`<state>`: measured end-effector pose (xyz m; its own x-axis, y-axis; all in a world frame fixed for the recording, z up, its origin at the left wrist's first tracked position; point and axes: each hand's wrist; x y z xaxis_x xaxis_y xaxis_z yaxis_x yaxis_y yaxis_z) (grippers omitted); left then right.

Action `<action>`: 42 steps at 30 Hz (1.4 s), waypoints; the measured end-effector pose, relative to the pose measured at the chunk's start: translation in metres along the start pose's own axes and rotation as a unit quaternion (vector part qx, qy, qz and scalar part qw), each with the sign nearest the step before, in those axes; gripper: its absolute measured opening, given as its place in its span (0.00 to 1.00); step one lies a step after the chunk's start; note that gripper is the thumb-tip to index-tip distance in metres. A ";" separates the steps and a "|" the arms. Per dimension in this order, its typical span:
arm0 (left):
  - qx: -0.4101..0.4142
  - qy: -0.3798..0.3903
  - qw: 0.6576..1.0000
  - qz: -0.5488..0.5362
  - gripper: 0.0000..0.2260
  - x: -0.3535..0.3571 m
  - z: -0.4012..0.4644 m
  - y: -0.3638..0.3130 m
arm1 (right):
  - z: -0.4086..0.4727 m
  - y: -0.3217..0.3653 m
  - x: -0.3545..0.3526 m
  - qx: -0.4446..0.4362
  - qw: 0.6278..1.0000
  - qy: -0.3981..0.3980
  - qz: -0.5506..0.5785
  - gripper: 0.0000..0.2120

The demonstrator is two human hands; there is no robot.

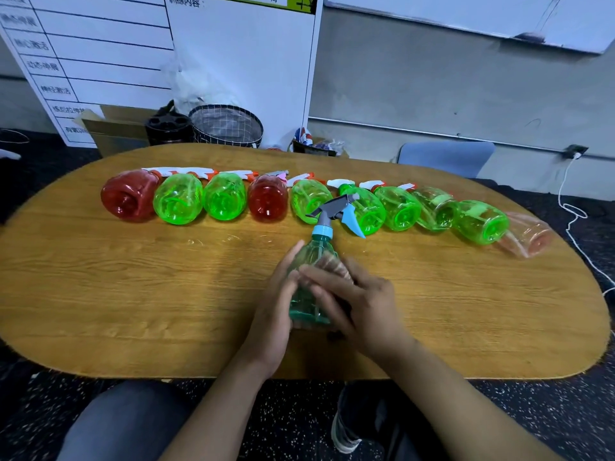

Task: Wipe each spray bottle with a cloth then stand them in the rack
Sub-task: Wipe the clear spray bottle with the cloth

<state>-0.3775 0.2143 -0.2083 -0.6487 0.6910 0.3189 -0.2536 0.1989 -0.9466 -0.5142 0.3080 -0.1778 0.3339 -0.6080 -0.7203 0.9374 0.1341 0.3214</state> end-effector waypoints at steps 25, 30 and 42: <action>-0.004 -0.002 1.000 -0.031 0.21 0.001 0.000 0.000 | 0.028 -0.002 0.008 0.158 0.986 -0.042 -0.009 0.19; -0.009 -0.006 1.000 -0.022 0.21 -0.003 0.001 0.005 | 0.002 0.009 0.008 0.101 0.994 -0.025 0.045 0.16; -0.027 0.004 1.000 0.008 0.20 0.003 -0.001 -0.003 | 0.009 -0.005 0.003 0.139 0.988 -0.030 0.061 0.17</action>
<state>-0.3776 0.2162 -0.2043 -0.6461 0.7002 0.3037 -0.2045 0.2245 -0.9528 -0.5186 0.2986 -0.1762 0.4278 -0.6466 -0.6316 0.8247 -0.0068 0.5655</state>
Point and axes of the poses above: each hand's wrist, its own z-axis towards the middle knuckle, its own x-axis out of the palm, y = z × x, and after that the axes turned 2 degrees about y, right-handed
